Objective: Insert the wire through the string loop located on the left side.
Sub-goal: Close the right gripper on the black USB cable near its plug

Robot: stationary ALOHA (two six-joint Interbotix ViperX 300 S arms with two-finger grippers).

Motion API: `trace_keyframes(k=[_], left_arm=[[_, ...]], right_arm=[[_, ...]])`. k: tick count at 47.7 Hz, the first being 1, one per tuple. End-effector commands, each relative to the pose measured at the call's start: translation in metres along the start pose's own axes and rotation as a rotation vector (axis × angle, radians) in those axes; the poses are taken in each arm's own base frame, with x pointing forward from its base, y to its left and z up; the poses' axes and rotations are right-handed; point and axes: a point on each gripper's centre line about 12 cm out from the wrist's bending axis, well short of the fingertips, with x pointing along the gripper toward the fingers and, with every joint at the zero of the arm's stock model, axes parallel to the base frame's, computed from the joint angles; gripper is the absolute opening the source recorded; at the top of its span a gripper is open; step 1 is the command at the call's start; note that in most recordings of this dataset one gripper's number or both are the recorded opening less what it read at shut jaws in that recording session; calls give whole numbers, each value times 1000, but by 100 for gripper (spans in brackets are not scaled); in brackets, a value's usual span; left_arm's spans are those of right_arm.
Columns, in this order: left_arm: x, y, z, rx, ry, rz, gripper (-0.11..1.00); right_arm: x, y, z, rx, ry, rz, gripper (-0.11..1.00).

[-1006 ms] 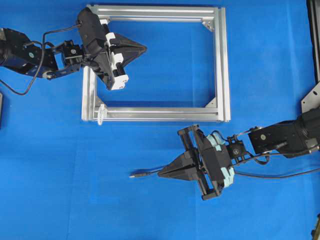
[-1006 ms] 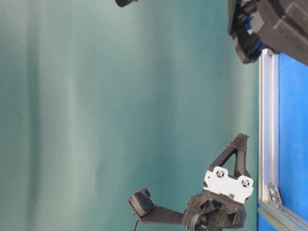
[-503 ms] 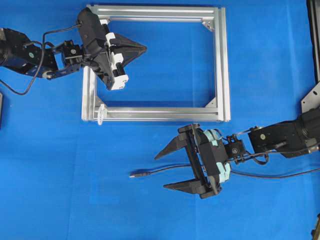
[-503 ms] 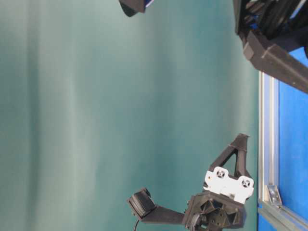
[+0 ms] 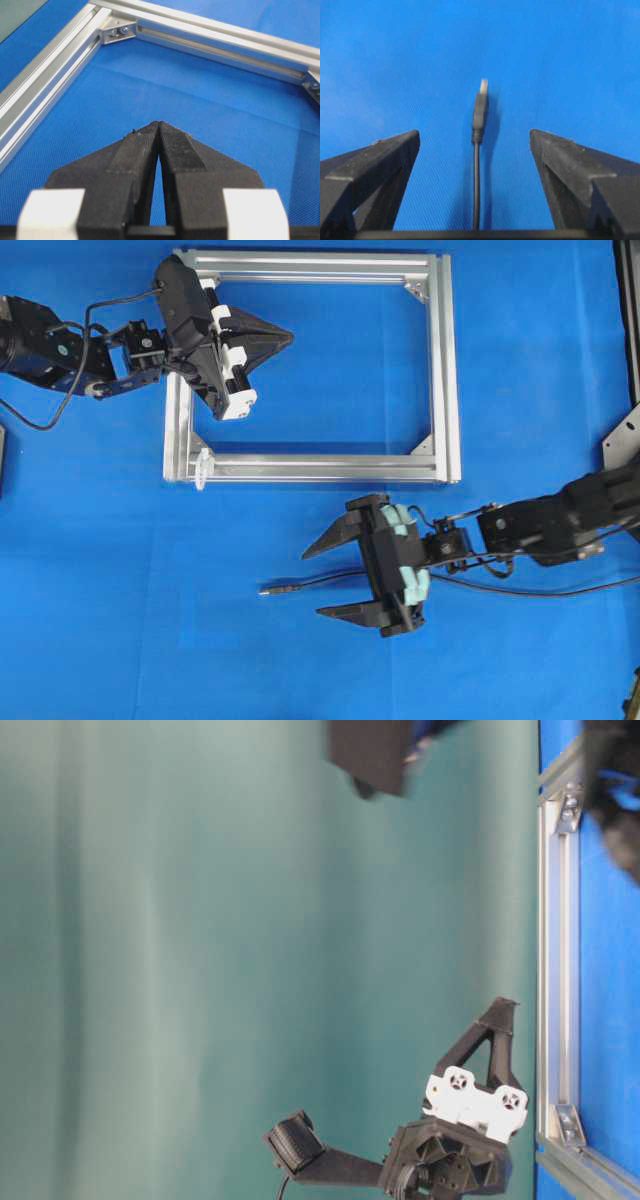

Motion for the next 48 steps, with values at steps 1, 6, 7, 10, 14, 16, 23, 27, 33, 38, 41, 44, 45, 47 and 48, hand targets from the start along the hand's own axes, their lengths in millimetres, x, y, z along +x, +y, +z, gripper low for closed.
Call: trace_keyframes(k=[1,6,7,10,14,16,23,27,33,38,41,44,45,47,48], left_arm=[[-2,-2,14,-3,-43,-6,0],[-2,-2,14,-2,-43,-5,0],[-2,-2,14,-4,-43,-5,0],[-2,-2,14,-2,-43,-5,0],[-2,-2,14,-1,-43,-6,0],[-2,-2,14,-1,-43,-6,0],[-2,-2,14,-3,-41,-6,0],[-2,-2,13,-1,-40,-6,0],[-2,-1,14,-2,-41,-5,0],[-3,-2,14,-1,-41,-6,0],[-3,-2,14,-1,-41,-6,0],[-3,-2,13,-1,-40,-6,0],[-3,-2,13,-1,-40,-6,0],[-3,-1,13,-2,-40,-5,0],[-3,-1,13,-1,-38,-6,0]], right_arm=[[5,3,8,8,-34,3,92],[9,2,2,13,-18,-4,92],[9,1,1,13,-18,-4,92],[10,1,-1,13,-11,-5,92],[10,2,-2,12,-10,-3,90],[10,2,-2,13,-10,-4,89],[10,3,-2,8,-12,-2,76],[10,3,-3,-1,-14,0,57],[11,2,-4,-1,-9,-3,19],[11,1,-6,-1,-3,-4,1],[11,1,-6,-1,-5,-4,0],[12,2,-6,-1,-6,-3,0],[12,2,-5,-1,-8,-3,0],[12,2,-5,-1,-9,-1,0],[12,2,-4,-1,-9,-3,0]])
